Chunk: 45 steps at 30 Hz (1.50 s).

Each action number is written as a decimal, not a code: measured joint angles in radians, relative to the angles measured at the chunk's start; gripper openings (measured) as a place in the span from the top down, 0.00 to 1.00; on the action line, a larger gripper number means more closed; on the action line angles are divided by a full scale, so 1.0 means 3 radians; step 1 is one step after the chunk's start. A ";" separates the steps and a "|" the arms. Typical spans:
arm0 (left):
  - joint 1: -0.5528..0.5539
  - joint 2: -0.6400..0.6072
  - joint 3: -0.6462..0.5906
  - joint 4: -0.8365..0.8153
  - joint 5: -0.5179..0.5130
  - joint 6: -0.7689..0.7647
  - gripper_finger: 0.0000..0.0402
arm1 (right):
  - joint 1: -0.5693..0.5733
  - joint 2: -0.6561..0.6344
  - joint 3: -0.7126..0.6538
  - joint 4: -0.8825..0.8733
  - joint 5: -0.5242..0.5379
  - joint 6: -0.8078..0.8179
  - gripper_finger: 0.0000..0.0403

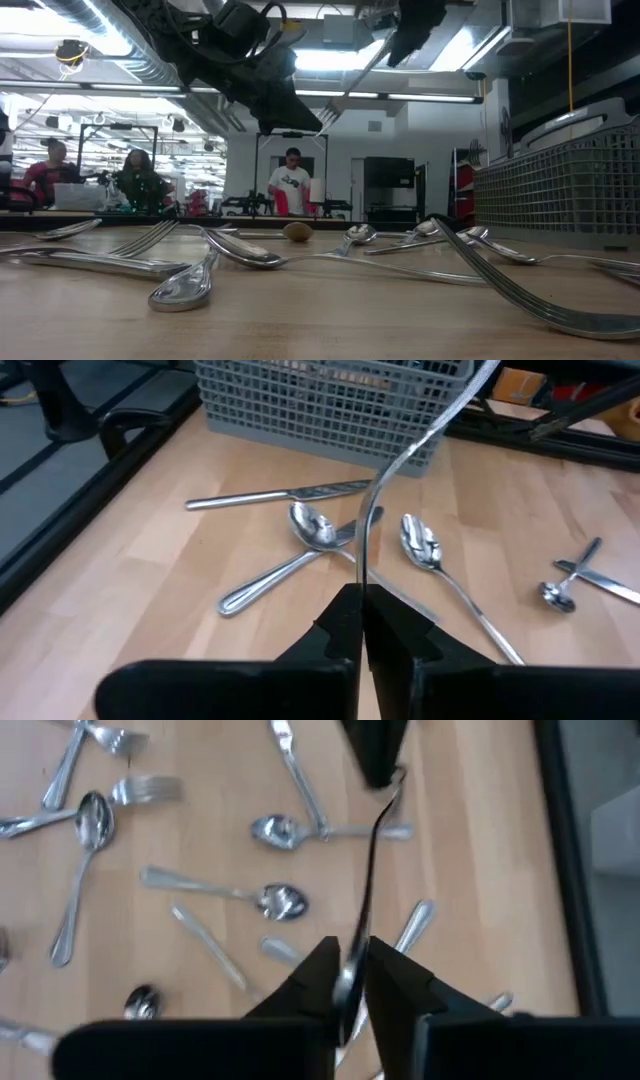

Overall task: Sort silverware
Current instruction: Put the fork into the left section of the utensil holder

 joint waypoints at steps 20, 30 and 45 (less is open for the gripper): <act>-0.0097 0.0001 0.0856 -0.0574 -0.1171 0.1341 1.00 | -0.0004 -0.0479 -0.0001 -0.1274 0.0551 0.0745 0.73; -0.0171 0.0037 0.0933 -0.0529 -0.2193 0.1776 1.00 | -0.0004 -0.0877 -0.0001 -0.0594 0.0689 0.0719 0.73; -0.0688 0.0037 0.0932 -0.0184 -0.2621 0.3212 1.00 | -0.0002 -0.0470 -0.0003 0.0441 0.0245 -0.0291 0.73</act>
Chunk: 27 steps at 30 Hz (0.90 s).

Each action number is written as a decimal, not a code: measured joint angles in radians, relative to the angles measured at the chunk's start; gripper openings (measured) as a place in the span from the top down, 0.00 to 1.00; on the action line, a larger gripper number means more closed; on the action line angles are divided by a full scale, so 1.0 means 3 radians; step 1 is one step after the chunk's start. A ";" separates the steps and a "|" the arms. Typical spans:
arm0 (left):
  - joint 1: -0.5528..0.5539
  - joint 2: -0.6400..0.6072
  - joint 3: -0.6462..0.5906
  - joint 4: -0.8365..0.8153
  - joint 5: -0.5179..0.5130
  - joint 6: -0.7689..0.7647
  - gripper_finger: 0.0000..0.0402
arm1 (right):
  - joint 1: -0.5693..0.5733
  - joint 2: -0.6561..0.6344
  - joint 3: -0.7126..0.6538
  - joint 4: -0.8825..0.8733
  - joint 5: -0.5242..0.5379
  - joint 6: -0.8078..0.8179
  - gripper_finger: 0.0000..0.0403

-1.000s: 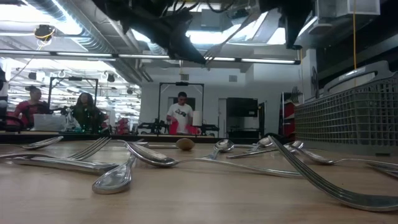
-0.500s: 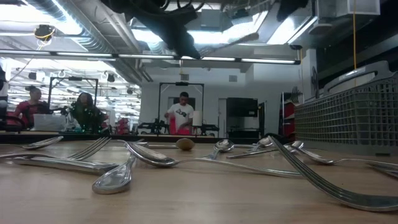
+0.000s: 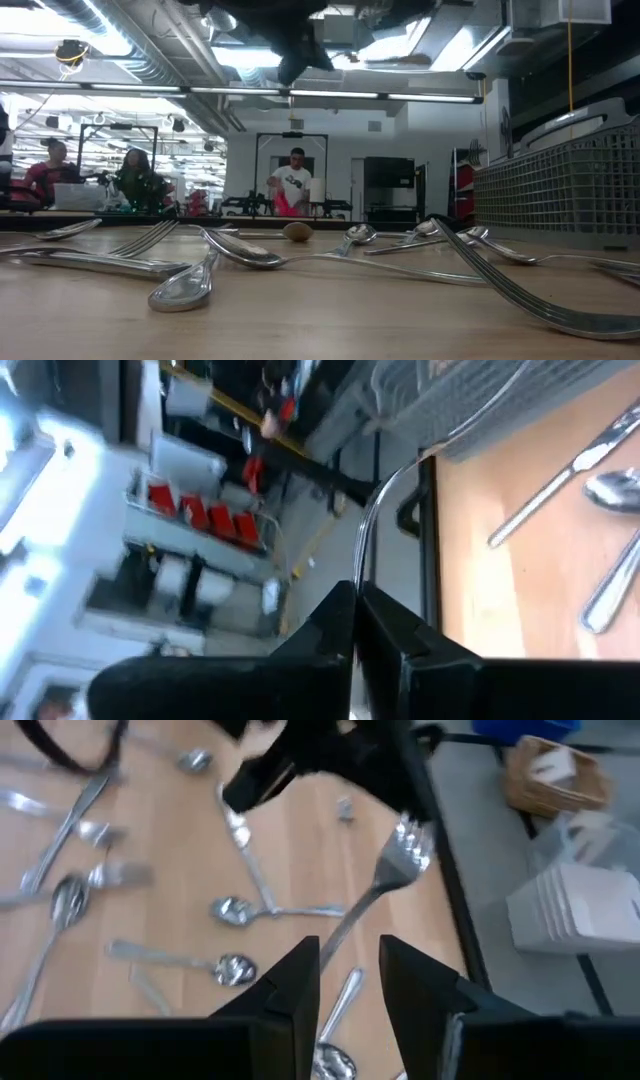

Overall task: Sort silverware
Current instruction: Put the fork into the left section of the utensil holder

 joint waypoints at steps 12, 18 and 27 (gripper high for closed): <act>-0.0664 0.0000 -0.0063 0.0426 -0.0069 0.0716 1.00 | 0.0000 0.0043 0.0000 0.0017 -0.0617 0.0397 0.73; -0.0920 0.0000 -0.0153 0.0755 -0.0146 0.1167 1.00 | -0.0047 0.0043 0.0000 0.0020 -0.1335 0.0777 0.73; -0.1113 0.0000 -0.0153 0.0970 -0.0187 0.1327 1.00 | -0.0067 0.0069 0.0000 0.0037 -0.2055 0.1238 0.73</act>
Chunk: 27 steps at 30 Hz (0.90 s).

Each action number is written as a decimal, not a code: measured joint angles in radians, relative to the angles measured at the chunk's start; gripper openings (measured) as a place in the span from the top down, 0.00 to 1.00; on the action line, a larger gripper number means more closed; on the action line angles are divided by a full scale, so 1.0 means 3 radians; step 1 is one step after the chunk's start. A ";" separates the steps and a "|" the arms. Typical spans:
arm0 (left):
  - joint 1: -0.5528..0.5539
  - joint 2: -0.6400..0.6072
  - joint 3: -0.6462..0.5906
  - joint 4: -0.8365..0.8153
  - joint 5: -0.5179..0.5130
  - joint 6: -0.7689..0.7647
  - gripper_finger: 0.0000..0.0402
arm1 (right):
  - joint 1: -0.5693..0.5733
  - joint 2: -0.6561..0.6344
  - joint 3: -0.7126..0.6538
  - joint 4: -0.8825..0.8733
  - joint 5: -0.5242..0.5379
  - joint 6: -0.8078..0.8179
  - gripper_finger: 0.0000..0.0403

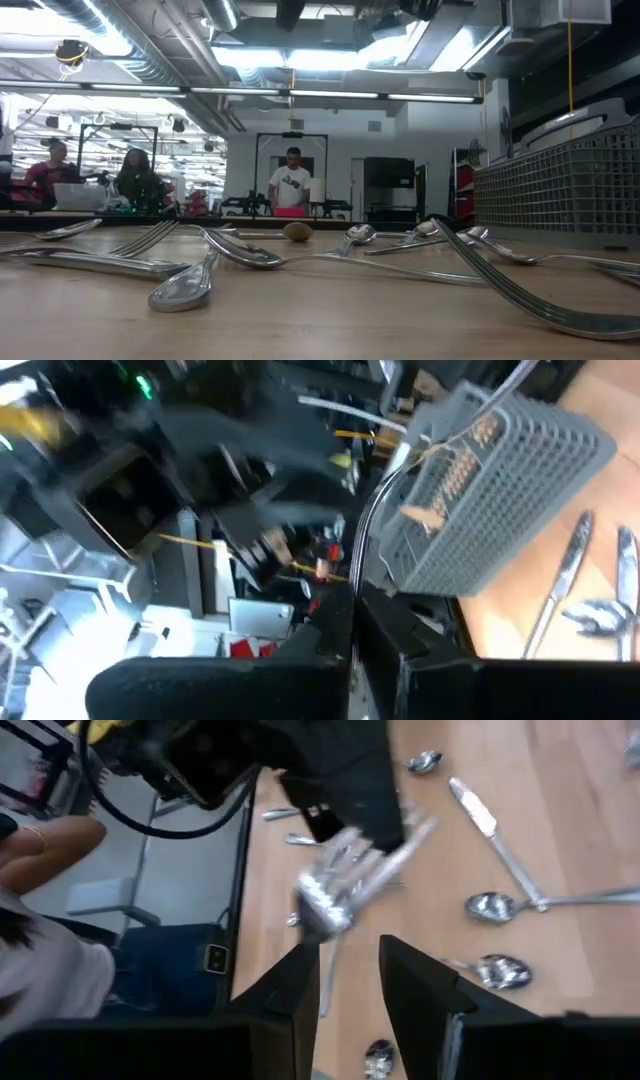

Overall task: Sort silverware
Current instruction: Put the fork into the left section of the utensil holder

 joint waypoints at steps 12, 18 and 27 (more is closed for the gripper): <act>-0.0112 0.0000 0.0000 0.0235 0.0003 0.0193 1.00 | 0.0000 0.0001 0.0000 0.0251 -0.0294 0.0382 0.73; -0.0133 0.0000 0.0000 0.0384 0.0015 0.0365 1.00 | 0.0000 0.0001 0.0000 0.0250 -0.0320 0.0458 0.73; -0.0098 0.0000 0.0000 0.0413 0.0077 0.0460 1.00 | 0.0000 0.0001 0.0000 0.0409 -0.0548 0.0499 0.73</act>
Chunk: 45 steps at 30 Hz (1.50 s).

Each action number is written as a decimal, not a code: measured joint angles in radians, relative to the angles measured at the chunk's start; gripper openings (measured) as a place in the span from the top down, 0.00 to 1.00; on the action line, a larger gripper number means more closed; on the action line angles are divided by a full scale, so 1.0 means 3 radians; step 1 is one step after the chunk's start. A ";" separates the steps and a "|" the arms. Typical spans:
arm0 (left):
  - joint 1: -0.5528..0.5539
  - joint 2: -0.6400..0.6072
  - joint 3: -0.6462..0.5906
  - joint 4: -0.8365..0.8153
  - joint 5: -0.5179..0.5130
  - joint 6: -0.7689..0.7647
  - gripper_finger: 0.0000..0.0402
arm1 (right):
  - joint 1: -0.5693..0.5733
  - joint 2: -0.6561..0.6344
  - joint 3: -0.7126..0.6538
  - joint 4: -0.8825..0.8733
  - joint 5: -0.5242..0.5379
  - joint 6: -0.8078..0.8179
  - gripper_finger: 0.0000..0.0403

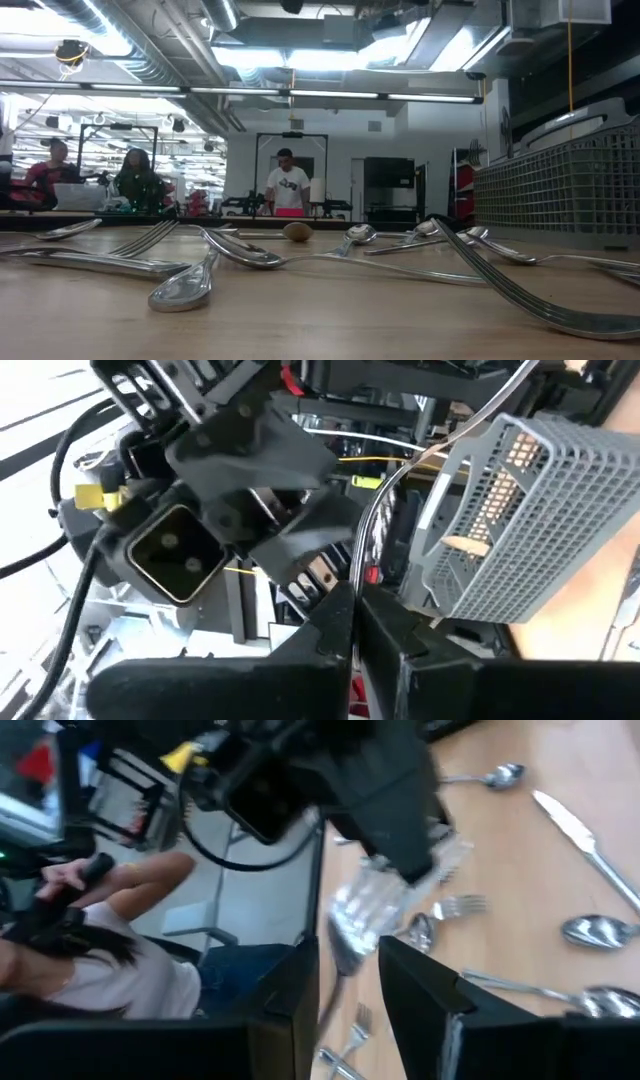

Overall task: Sort silverware
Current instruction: Put the fork into the left section of the utensil holder

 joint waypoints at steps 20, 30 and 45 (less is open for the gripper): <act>-0.0124 0.0000 0.0000 0.0233 0.0050 0.0262 1.00 | 0.0000 0.0004 0.0001 0.0253 0.0086 0.0453 0.73; -0.0150 0.0000 0.0000 0.0223 0.0046 0.0288 1.00 | 0.0004 0.0004 0.0001 0.0247 -0.0138 0.0606 0.73; -0.0149 0.0000 0.0000 0.0234 0.0044 0.0346 1.00 | 0.0004 0.0137 0.0000 0.0269 -0.0233 0.0578 0.73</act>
